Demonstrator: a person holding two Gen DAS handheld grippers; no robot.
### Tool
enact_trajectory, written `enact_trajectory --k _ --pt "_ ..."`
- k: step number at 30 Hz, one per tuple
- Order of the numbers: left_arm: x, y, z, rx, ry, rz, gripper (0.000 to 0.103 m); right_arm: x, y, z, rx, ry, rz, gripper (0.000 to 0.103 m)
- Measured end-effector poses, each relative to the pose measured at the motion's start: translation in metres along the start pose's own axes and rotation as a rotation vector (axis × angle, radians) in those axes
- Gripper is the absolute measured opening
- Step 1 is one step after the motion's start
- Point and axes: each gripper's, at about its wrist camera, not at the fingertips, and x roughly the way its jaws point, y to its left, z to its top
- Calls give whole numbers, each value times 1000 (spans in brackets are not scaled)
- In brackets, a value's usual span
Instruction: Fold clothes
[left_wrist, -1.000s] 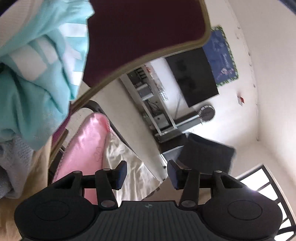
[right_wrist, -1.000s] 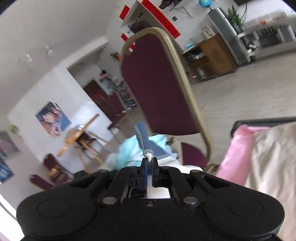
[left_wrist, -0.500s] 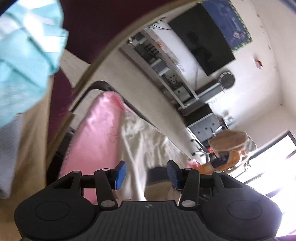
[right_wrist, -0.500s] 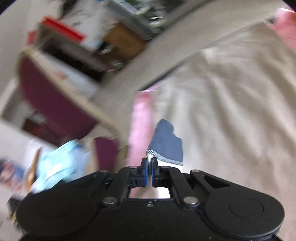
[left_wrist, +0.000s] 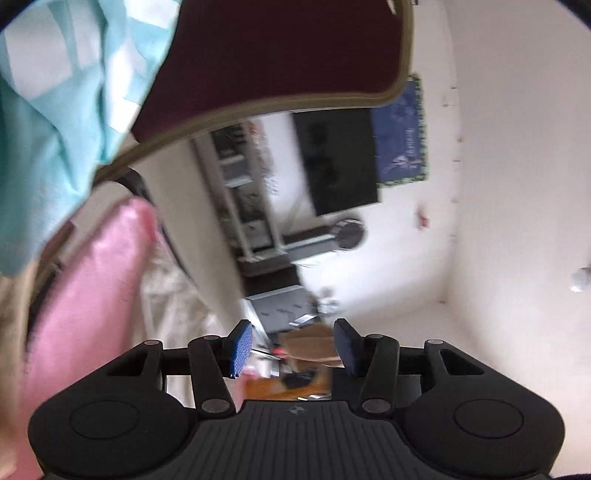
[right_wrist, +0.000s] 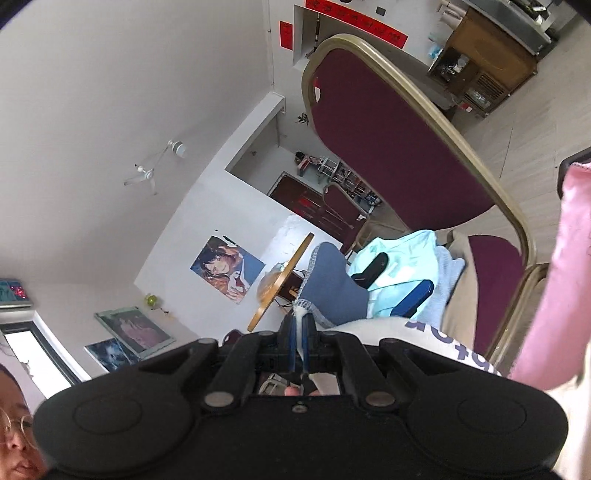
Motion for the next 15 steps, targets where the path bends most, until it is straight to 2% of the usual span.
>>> enact_trajectory --k 3,6,12,15 --pt "-1 -11 -4 29 21 -80 46 1 -11 1 56 -38 -26 4" --pt "-2 -18 -7 53 44 -116 46 -7 -22 -7 125 -96 -43 4" --pt "5 -22 -12 88 70 -100 46 -13 -29 -4 176 -151 -85 5" --pt "8 -26 -16 136 74 -76 45 -9 -29 -3 181 -154 -97 5"
